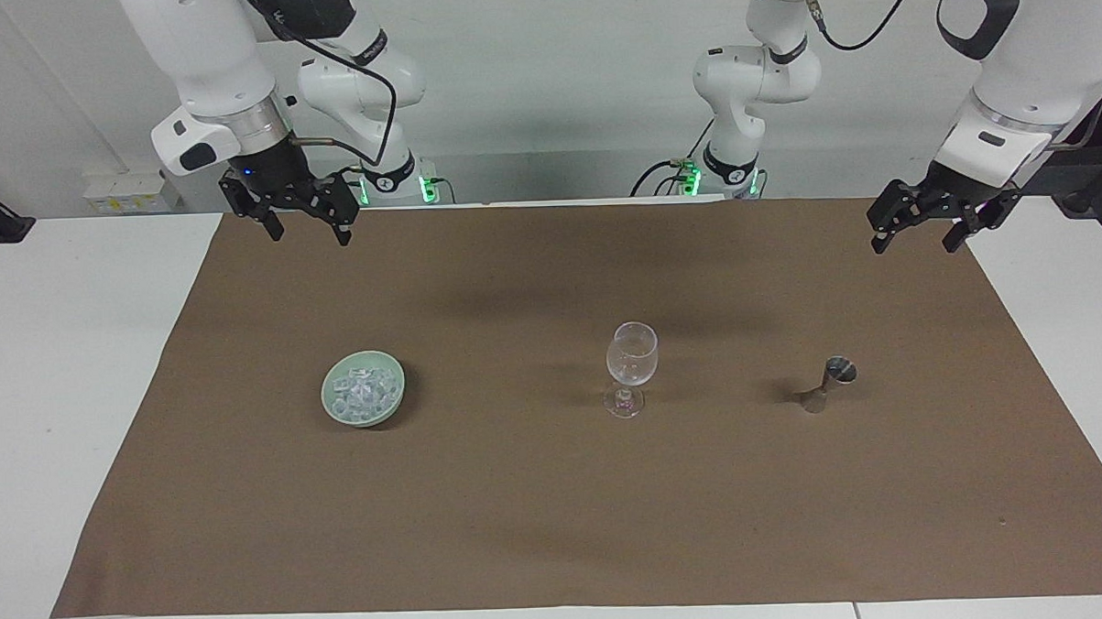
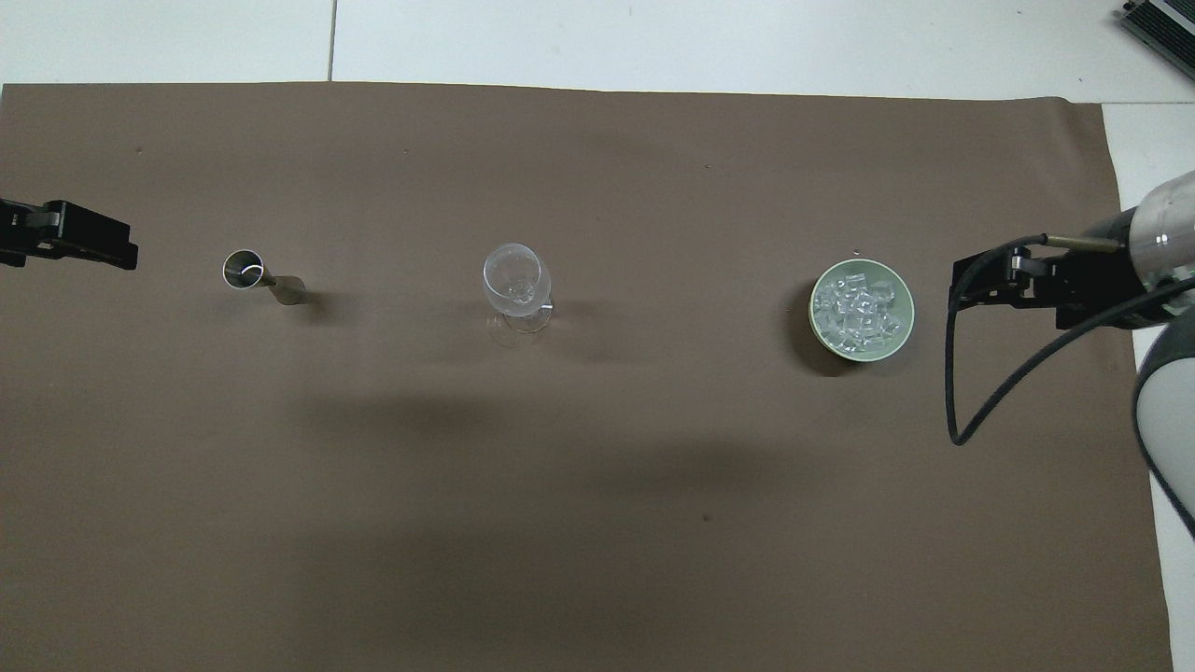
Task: Pour wine and add ice with both arms
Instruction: 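Move the left gripper toward the small dark bottle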
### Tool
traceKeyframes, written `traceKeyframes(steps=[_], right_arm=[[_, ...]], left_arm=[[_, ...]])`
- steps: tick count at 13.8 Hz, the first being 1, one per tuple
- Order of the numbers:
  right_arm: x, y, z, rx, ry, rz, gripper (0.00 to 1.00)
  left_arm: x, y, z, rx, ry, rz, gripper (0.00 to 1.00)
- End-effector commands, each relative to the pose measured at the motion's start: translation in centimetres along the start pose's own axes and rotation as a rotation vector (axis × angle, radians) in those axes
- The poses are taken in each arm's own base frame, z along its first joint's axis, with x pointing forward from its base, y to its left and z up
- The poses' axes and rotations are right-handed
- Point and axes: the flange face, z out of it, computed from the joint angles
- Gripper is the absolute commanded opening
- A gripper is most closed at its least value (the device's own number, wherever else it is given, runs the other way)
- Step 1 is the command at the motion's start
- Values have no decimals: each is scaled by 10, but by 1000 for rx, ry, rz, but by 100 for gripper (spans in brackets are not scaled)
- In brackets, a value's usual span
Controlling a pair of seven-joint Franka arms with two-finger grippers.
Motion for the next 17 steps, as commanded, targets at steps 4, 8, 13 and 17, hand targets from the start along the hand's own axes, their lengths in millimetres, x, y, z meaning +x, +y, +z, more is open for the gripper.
traceKeyframes(steps=[4,8,13,17], right_arm=[[-2,3,-1,20,7,-8,100],[-2,3,-3,21,10,-8,100],[-2,3,-1,20,7,-8,100],[-2,3,-2,21,9,-8,100]], left_arm=[[2,-1,0,15,-5,0,100],[-2,-6,-5,14,-4,-10,100],[-2,-5,-2,18,-15,-7,100],[-1,-6,0,16,-16,-7,100]])
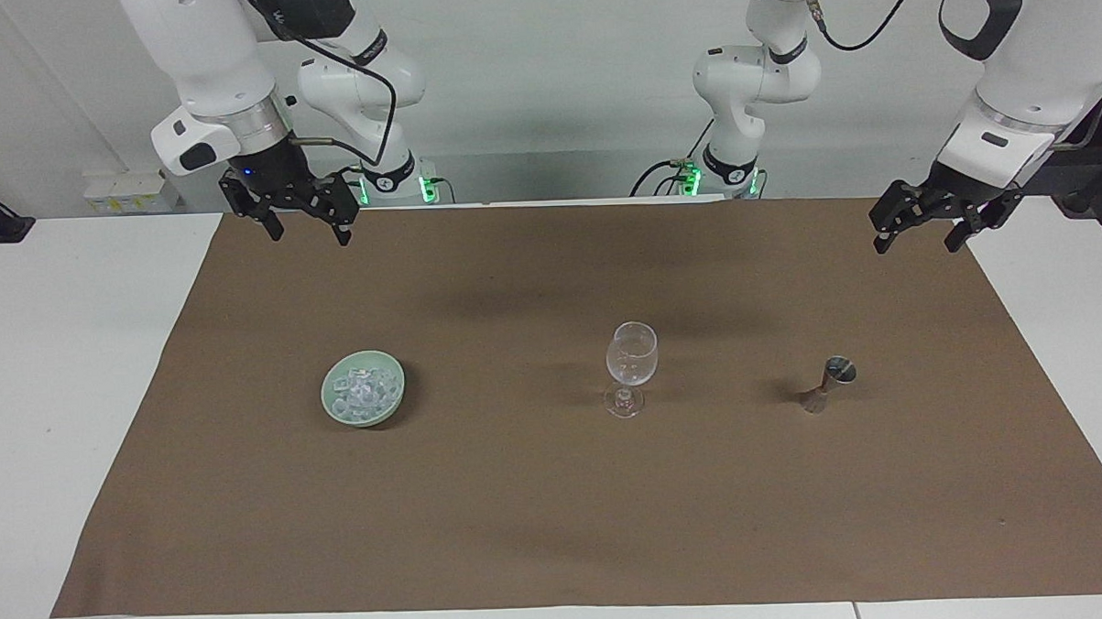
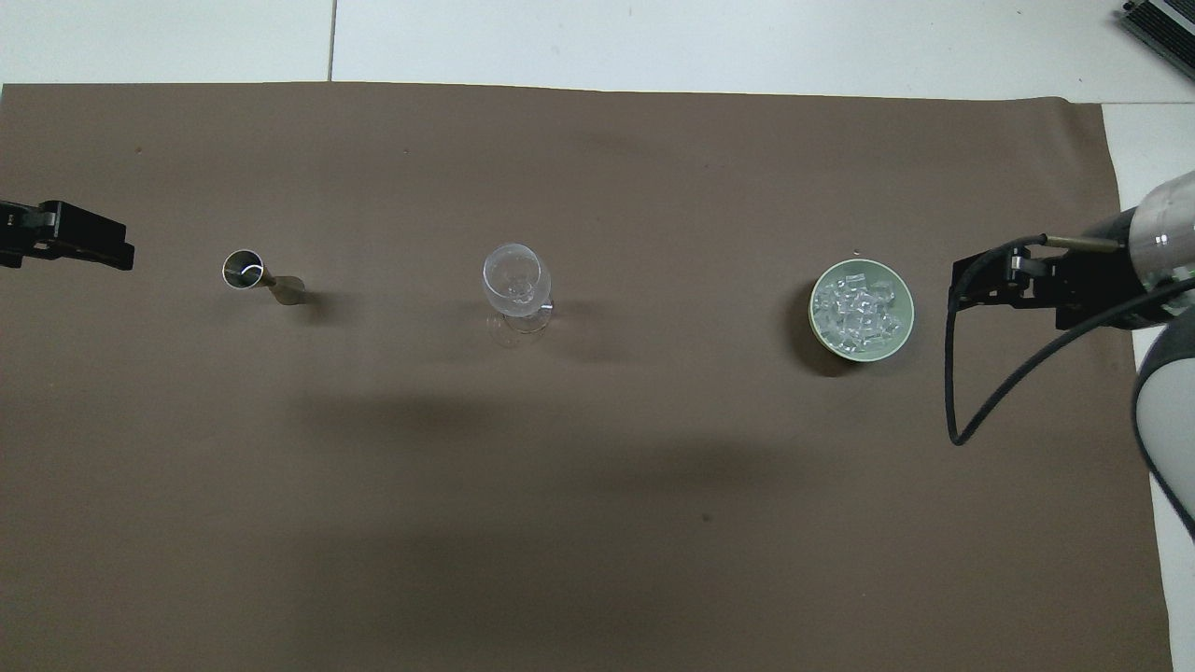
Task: Pour wine and add ice with both arms
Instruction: 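Move the left gripper toward the small dark bottle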
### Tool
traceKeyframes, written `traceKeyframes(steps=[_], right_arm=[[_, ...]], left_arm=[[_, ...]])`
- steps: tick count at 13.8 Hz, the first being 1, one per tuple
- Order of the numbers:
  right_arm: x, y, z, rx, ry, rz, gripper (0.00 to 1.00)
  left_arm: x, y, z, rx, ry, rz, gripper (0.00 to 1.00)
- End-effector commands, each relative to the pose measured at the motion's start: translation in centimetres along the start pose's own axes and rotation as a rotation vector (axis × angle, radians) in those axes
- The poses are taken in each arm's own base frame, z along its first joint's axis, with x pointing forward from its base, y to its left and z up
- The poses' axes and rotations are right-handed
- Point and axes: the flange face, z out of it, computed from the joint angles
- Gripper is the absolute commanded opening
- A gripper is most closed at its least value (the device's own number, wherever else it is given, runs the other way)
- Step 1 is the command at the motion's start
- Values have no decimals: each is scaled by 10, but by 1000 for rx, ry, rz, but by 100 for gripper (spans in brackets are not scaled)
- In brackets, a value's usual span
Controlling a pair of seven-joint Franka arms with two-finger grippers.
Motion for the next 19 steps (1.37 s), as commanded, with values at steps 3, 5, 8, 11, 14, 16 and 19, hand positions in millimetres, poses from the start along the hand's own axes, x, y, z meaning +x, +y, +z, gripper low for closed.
traceKeyframes(steps=[3,5,8,11,14,16,19], right_arm=[[-2,3,-1,20,7,-8,100],[-2,3,-2,21,9,-8,100],[-2,3,-1,20,7,-10,100],[-2,3,-2,21,9,-8,100],[-2,3,-1,20,7,-8,100],[-2,3,-2,21,9,-8,100],[-2,3,-2,21,9,-8,100]], left_arm=[[2,-6,2,7,-2,37,100],[5,-20,5,8,4,51,100],[13,-39,17,7,13,110,100],[21,-61,29,-66,44,201,100],[26,-80,45,-123,56,285,100],[26,-101,51,-189,84,345,100],[28,-136,78,-290,134,492,100]])
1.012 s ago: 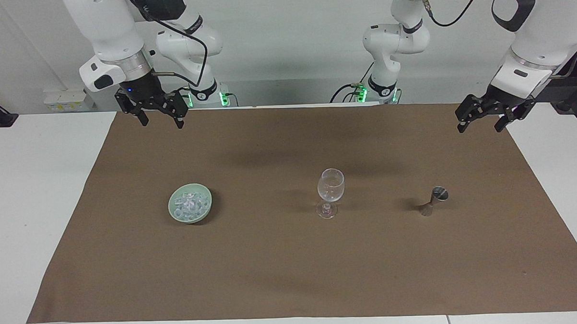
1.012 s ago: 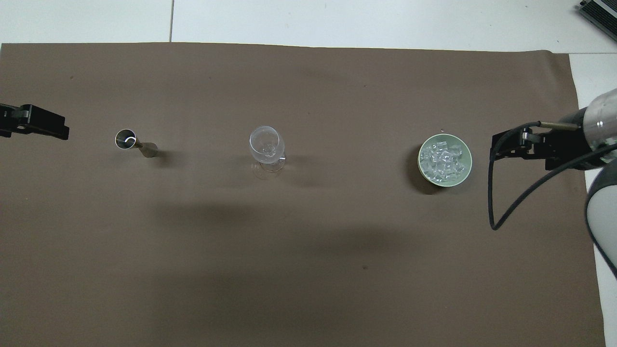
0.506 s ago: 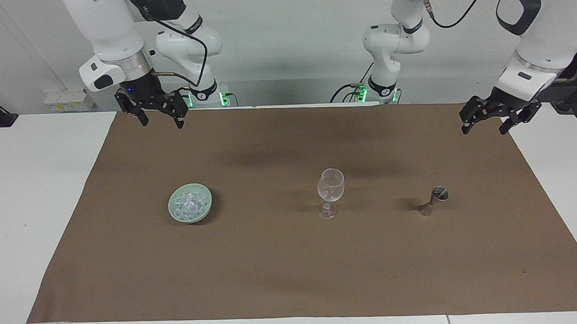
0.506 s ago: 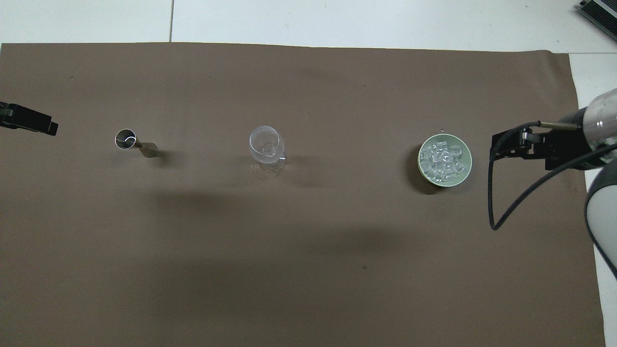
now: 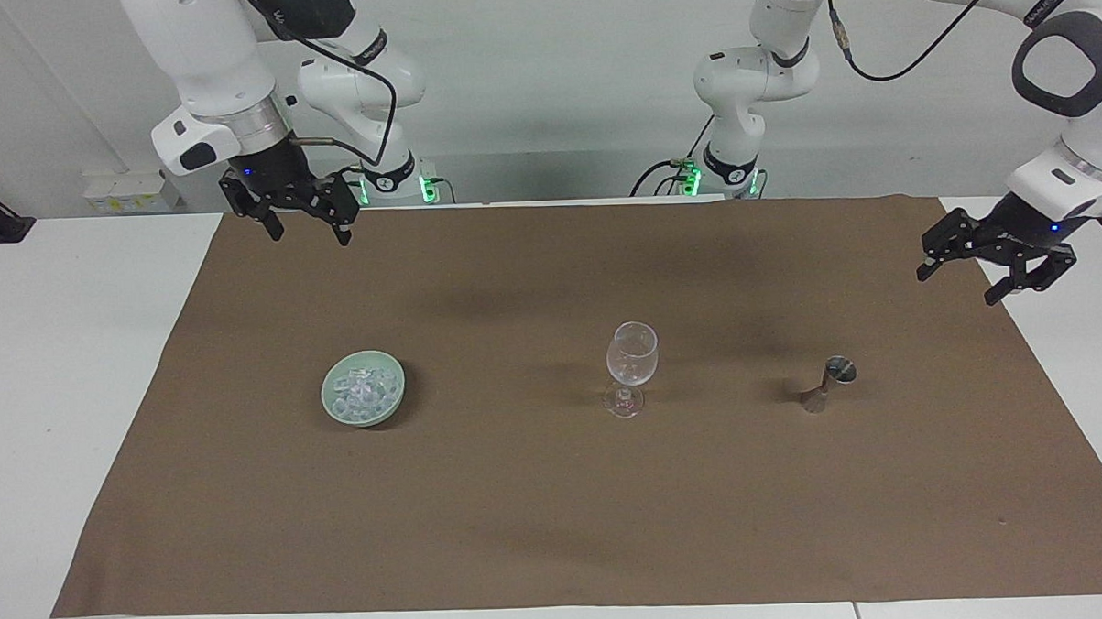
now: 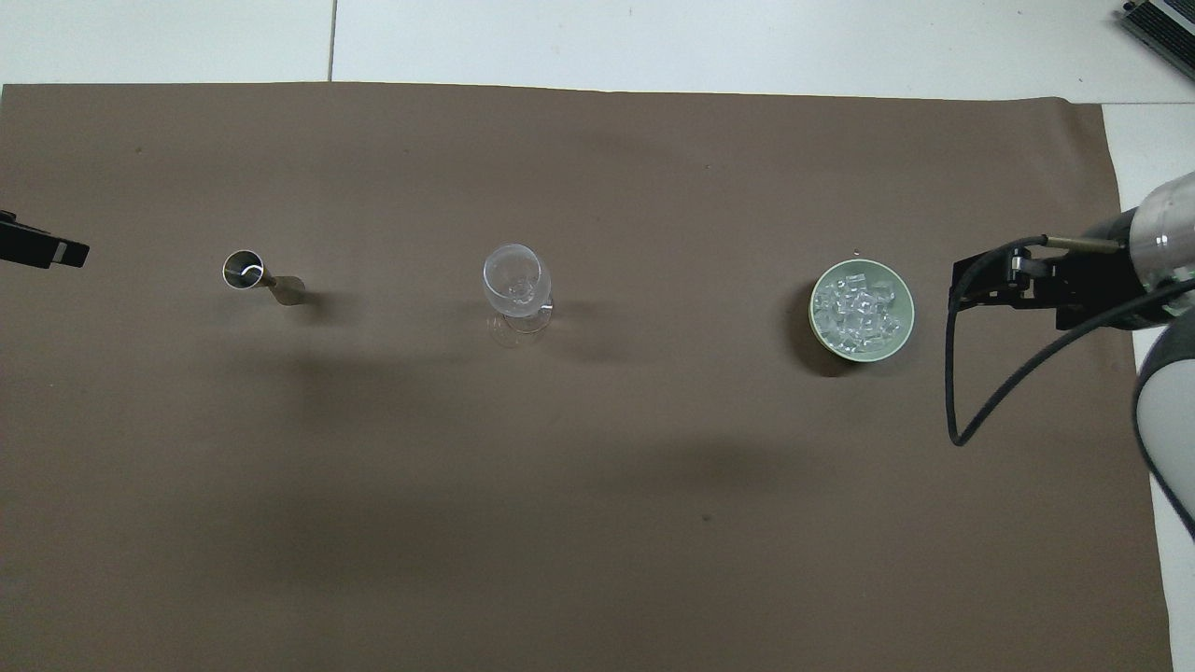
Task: Pour wine and add ice with both arms
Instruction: 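Move the left gripper toward the small dark bottle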
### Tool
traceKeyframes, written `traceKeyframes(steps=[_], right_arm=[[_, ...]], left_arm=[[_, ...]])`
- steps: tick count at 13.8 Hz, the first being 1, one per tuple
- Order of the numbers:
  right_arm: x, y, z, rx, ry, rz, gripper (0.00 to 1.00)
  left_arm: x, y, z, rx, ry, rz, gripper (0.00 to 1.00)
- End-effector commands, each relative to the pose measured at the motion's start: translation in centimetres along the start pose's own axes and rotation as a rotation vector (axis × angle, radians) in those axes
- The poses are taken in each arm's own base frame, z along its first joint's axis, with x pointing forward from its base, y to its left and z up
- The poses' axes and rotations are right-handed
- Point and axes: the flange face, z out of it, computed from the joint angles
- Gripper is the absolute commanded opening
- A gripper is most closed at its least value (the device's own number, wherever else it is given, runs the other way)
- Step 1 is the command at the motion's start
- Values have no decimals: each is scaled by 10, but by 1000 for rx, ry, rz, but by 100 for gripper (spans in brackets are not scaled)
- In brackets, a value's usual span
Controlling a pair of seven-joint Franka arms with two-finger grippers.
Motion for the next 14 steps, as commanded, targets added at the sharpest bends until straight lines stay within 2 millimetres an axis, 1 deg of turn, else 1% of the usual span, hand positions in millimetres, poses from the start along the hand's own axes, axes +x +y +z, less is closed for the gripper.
traceKeyframes(steps=[1,2,3,4,6,8,9,10,11,13,14], right_arm=[[-2,3,-1,20,7,-8,100],[-2,3,-1,20,7,-8,100],[-2,3,-2,21,9,-8,100],[-2,3,-1,20,7,-8,100],[-2,3,-2,21,9,-8,100],[-2,3,-2,21,9,-8,100],[-2,3,-1,20,7,-8,100],[-2,3,-1,20,7,-8,100],[-2,3,-2,21,9,-10,100],[-2,3,-1,20,7,-8,100],[-2,3,-1,20,7,-8,100]], left_arm=[[-10,-29,17,-87,67,138,100],[-13,-30,28,-119,74,177,100],[-25,-44,32,-154,111,173,100],[-34,-57,46,-201,145,185,100],[-42,-75,70,-266,220,275,100],[-49,-97,89,-275,280,355,100],[-55,-107,99,-284,304,383,100],[-66,-121,108,-294,333,414,100],[-73,-129,118,-307,380,464,100],[-85,-138,141,-342,491,536,100],[-83,-135,154,-366,526,566,100]])
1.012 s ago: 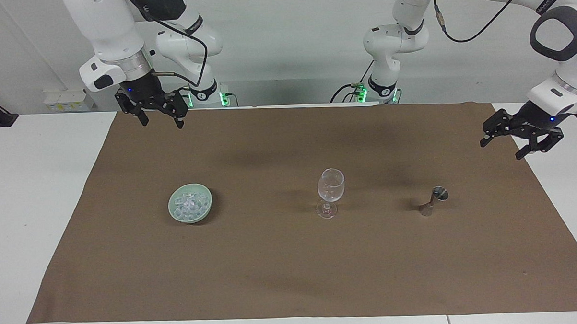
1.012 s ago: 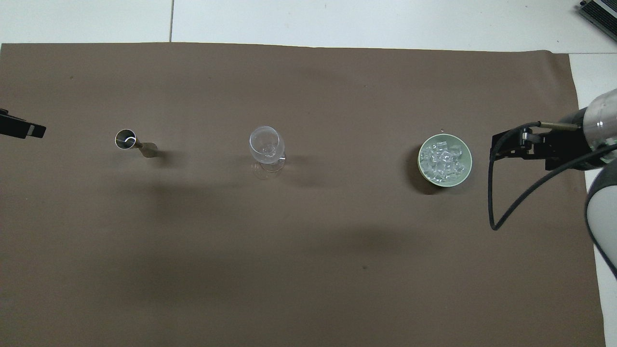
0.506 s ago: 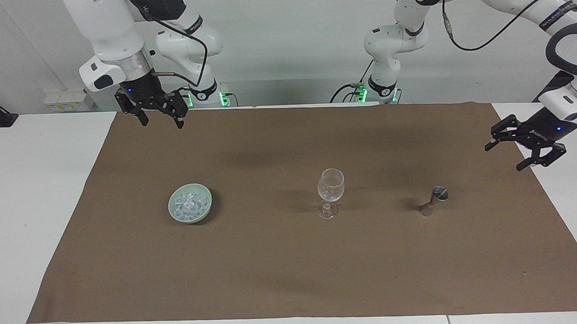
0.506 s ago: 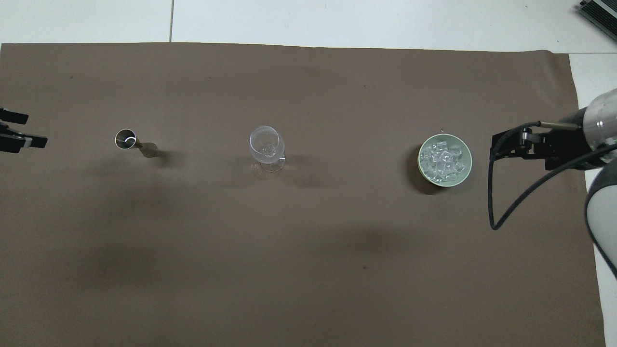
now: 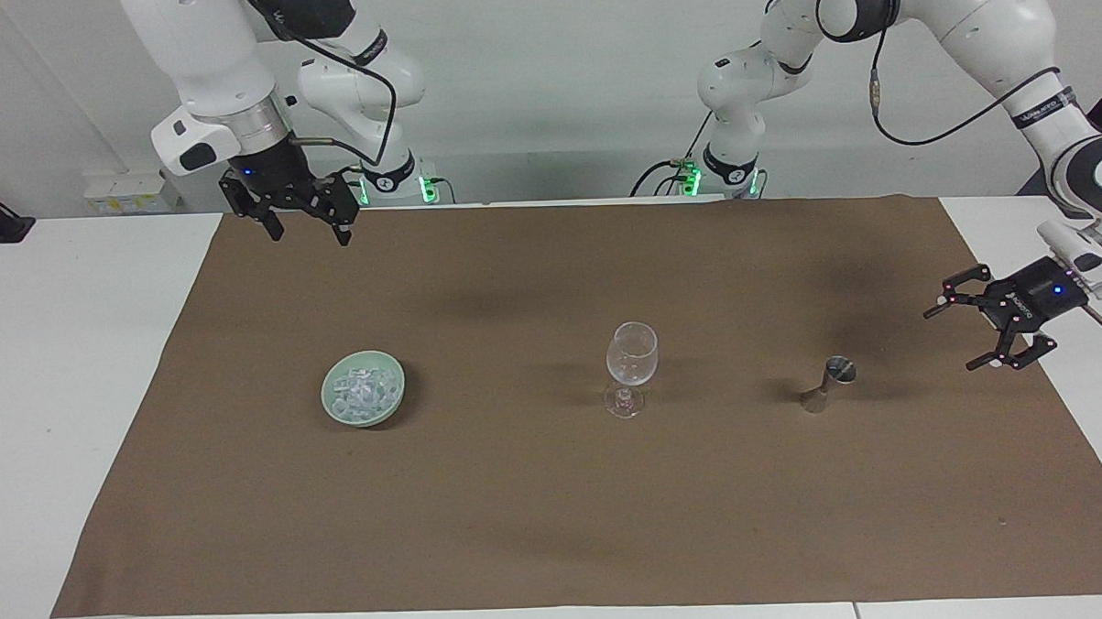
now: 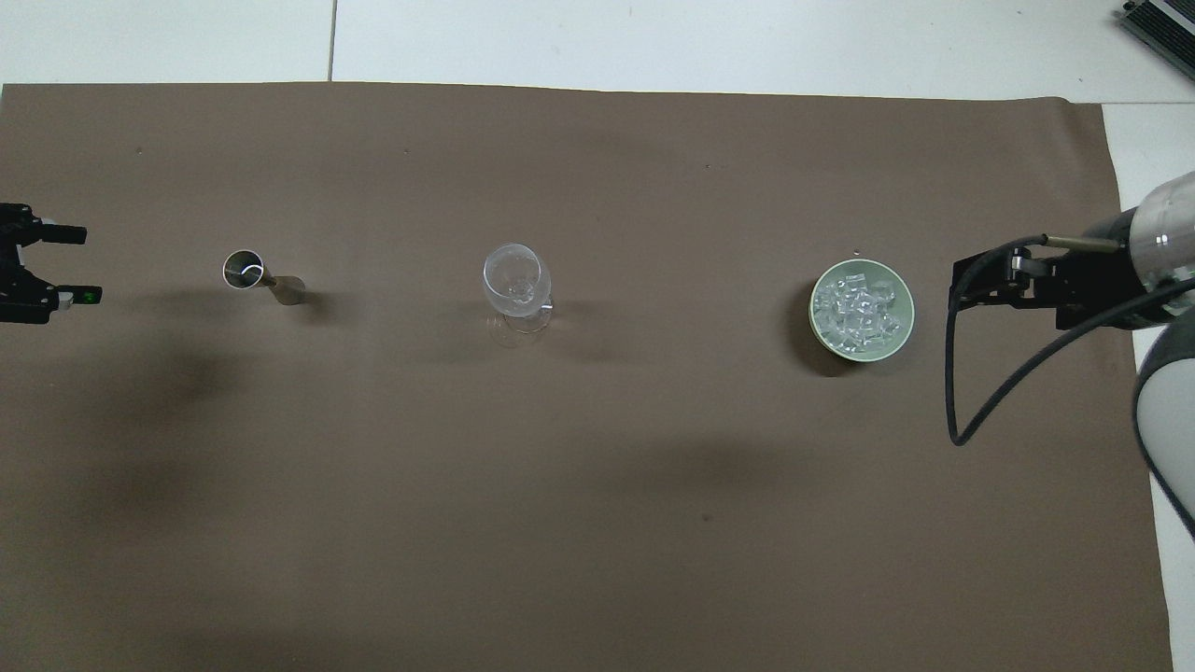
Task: Pour wine and add ice with both arms
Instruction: 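Move the left gripper toward the small dark bottle, then close the left gripper around the small dark bottle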
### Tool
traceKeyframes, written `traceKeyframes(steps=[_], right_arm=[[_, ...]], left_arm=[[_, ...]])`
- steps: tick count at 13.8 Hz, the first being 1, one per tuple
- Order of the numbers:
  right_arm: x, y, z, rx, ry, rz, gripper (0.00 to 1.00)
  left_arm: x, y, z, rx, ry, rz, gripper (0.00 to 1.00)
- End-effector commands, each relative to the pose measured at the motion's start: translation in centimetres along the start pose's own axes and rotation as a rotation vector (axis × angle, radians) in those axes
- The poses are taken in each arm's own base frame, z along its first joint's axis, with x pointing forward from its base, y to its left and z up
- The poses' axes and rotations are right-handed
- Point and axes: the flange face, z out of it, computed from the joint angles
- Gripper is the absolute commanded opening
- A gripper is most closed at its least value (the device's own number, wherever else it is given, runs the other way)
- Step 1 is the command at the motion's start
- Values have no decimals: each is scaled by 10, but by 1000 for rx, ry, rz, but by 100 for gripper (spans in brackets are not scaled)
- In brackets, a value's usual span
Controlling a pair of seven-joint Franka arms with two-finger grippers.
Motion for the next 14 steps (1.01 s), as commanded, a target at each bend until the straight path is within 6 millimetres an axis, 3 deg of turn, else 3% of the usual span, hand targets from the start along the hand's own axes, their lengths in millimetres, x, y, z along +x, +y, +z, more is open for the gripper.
traceKeyframes(steps=[1,7,14], right_arm=[[-2,3,-1,20,7,-8,100],[-2,3,-1,20,7,-8,100],[-2,3,-1,20,7,-8,100]], left_arm=[[-16,0,25,-37,116,85,100],[-62,-12,80,-145,351,211,100],[-77,-17,156,-244,592,296,100]])
